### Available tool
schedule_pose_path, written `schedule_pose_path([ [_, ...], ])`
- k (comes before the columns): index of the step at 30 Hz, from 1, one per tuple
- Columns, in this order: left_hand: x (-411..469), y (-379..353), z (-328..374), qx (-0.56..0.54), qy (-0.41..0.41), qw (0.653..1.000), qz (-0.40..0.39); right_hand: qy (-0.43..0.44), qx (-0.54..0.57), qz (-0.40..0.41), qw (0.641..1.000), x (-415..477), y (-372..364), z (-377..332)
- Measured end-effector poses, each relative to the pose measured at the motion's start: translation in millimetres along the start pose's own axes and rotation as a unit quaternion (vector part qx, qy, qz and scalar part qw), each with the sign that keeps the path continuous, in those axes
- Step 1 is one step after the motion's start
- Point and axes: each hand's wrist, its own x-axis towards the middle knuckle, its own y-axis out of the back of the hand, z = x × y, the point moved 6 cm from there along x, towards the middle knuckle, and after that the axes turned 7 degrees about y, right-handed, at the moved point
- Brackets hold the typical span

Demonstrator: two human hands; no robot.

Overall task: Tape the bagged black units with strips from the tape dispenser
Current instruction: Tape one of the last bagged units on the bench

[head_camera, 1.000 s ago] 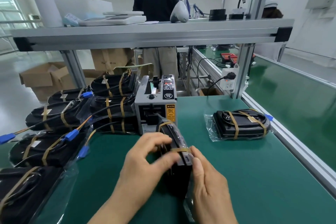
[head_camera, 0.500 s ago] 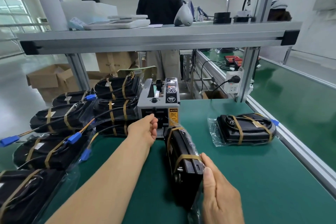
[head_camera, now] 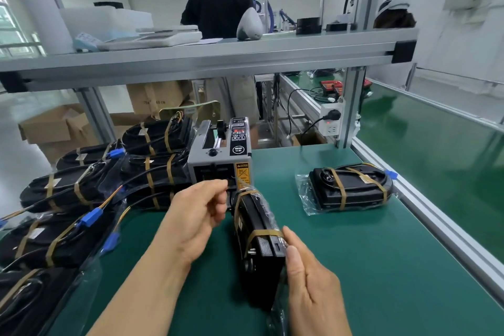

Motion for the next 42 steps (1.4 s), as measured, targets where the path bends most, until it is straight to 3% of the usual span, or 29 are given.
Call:
schedule_pose_path([
  [3, -45, -20, 8, 0.155, -0.024, 0.977, -0.146, 0.0, 0.001, -0.026, 1.0, -1, -2, -1],
  [6, -65, -33, 8, 0.288, -0.037, 0.941, -0.175, 0.004, 0.004, -0.037, 0.999, -1, -4, -3],
  [9, -64, -37, 3, 0.343, -0.027, 0.924, -0.167, 0.013, -0.002, -0.04, 0.999, 0, -4, -4],
  [14, -57, -38, -5, 0.354, -0.005, 0.919, -0.171, 0.031, -0.024, -0.052, 0.998, 0, -4, -9],
  [33, -54, -27, -7, 0.395, -0.054, 0.909, -0.121, 0.097, -0.05, -0.051, 0.993, -3, -8, -25],
  [38, -55, -18, -11, 0.42, -0.074, 0.904, -0.034, 0.09, -0.036, -0.053, 0.994, -3, -8, -26],
  [42, -56, -18, -23, 0.351, -0.064, 0.934, 0.002, 0.076, -0.042, -0.066, 0.994, -1, -9, -24],
])
